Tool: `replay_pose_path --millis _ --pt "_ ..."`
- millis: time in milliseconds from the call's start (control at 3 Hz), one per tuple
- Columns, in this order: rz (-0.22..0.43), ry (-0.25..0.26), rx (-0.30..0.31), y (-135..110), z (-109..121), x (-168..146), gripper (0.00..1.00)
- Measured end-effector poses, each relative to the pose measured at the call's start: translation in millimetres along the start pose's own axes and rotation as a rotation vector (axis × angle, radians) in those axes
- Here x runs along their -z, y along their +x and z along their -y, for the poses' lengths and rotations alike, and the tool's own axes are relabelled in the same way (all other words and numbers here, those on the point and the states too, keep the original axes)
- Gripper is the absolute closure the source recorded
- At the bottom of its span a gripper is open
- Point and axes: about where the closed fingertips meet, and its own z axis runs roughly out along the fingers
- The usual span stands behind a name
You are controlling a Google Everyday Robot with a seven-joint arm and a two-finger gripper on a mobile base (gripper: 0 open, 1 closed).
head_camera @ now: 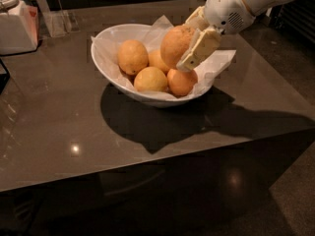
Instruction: Pick orange from white bowl
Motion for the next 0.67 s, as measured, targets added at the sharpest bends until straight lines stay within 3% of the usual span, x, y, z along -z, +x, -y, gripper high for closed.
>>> replay_pose_path --millis 333,667 --pt "0.025 0.065 0.013 -5 -19 17 1.0" --pt "0.086 0.194 0.051 -28 -62 47 1.0"
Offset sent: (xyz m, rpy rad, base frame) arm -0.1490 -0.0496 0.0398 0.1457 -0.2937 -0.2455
